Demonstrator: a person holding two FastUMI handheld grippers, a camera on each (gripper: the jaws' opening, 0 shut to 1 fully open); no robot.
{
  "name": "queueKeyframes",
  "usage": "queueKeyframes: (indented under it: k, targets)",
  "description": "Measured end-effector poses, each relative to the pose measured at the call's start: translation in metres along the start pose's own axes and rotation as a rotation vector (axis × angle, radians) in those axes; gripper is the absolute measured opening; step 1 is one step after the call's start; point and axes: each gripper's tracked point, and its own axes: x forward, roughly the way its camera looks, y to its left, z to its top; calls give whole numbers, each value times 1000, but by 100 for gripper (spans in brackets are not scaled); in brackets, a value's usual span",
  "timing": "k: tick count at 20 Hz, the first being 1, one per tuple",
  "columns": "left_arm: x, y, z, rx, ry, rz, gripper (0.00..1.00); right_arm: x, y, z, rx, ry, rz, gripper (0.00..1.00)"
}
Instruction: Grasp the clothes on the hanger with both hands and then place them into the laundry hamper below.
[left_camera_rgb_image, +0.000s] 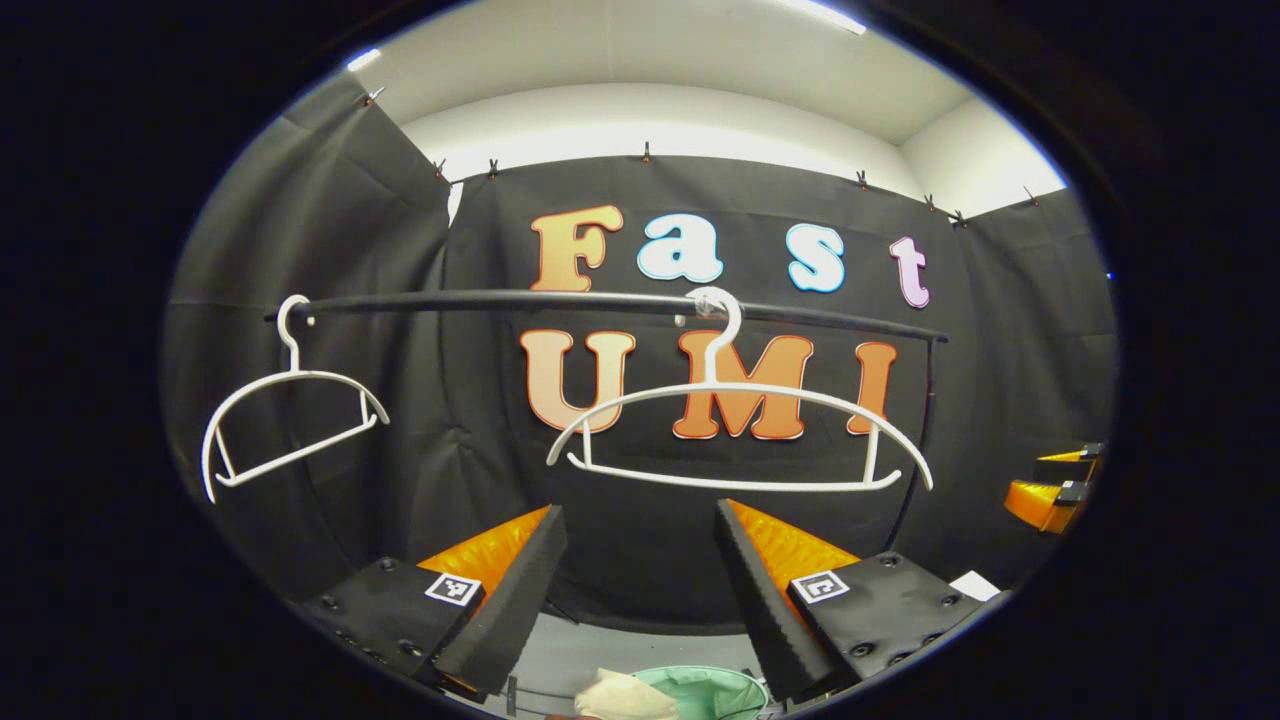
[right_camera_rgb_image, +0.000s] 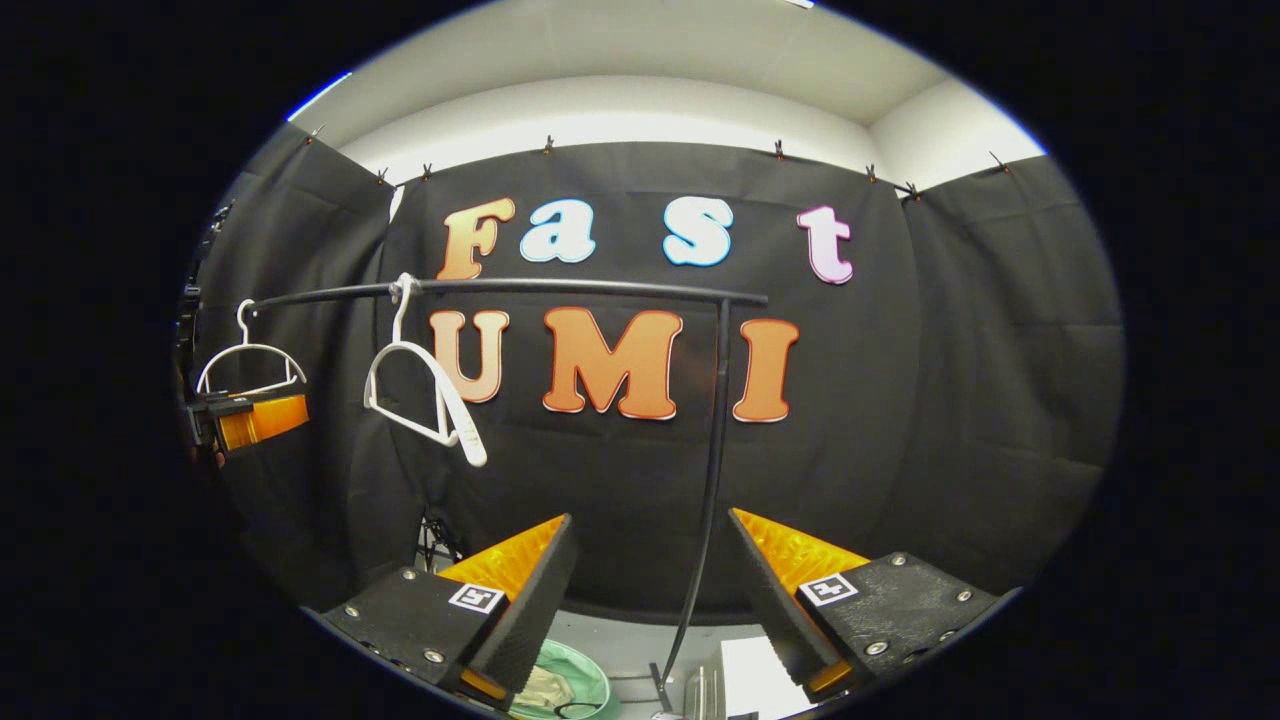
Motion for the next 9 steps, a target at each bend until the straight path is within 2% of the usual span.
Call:
queueKeyframes:
  k: [5,6,8,9]
  targets:
    - [-2,10,22,-10,-66,40,94,-9,-1,16,-3,-53,4,92]
    - [-2,13,26,-8,-79,50,94,-10,-3,17,-5,-58,3,95]
    - [-2,15,31,-7,-102,65,94,-13,-2,21,-5,-69,7,92]
    - [-2,17,34,-7,-111,71,94,-14,-2,23,-4,-72,10,100]
